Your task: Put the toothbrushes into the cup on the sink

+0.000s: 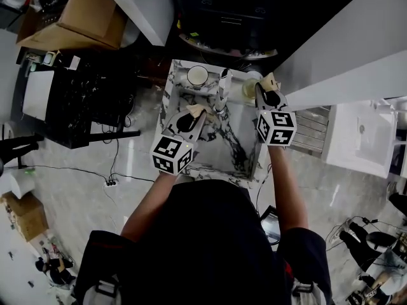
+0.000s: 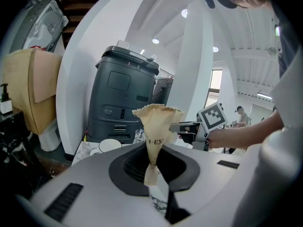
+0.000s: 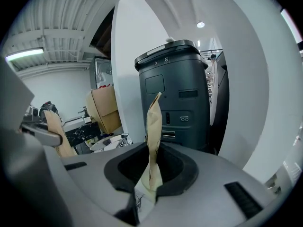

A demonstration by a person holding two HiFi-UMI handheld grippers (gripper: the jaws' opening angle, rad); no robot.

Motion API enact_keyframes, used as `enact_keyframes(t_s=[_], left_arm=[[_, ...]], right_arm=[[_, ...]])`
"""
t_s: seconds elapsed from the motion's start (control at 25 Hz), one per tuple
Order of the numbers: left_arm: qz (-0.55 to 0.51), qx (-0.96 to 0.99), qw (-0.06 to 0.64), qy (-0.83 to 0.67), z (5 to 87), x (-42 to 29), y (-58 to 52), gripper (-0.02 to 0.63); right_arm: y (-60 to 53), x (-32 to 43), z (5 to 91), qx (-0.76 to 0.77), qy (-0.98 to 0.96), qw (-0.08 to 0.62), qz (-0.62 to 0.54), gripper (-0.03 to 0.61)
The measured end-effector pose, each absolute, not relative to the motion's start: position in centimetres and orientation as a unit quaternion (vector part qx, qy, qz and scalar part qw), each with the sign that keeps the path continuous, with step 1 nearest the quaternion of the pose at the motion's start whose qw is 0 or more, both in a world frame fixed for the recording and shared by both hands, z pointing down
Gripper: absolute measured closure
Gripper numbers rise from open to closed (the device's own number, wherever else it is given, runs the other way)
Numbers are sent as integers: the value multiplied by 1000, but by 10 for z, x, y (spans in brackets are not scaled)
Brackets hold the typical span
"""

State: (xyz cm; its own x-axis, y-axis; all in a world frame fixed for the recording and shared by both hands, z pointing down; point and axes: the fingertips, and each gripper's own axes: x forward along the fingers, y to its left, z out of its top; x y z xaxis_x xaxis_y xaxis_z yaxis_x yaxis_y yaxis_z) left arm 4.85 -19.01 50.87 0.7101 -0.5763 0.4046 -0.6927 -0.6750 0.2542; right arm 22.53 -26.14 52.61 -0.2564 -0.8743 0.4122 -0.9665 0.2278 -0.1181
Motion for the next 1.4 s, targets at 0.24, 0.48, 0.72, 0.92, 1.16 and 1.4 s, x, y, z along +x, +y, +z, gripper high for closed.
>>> enact_keyframes(t_s=[0.24, 0.48, 0.72, 0.92, 1.16, 1.4], left_arm=[[148, 899, 202, -359, 512, 45, -185, 574], [146, 894, 207, -369, 514, 42, -184, 574], [145, 895, 208, -368, 514, 46, -179, 574], [143, 893, 209, -371, 513, 45, -180, 574], [141, 894, 207, -371, 509, 47, -178, 575], [135, 896, 200, -374, 503, 48, -174, 574]], right_arm=[[-260, 226, 541, 592, -771, 139, 189, 517], [-262, 222, 558, 577, -772, 149, 220, 517], [-259, 222, 565, 569, -771, 146, 246, 512], [-257, 221, 565, 567, -771, 150, 250, 487], [-253, 224, 562, 565, -771, 147, 256, 460], [-241, 229, 563, 565, -767, 157, 259, 456]])
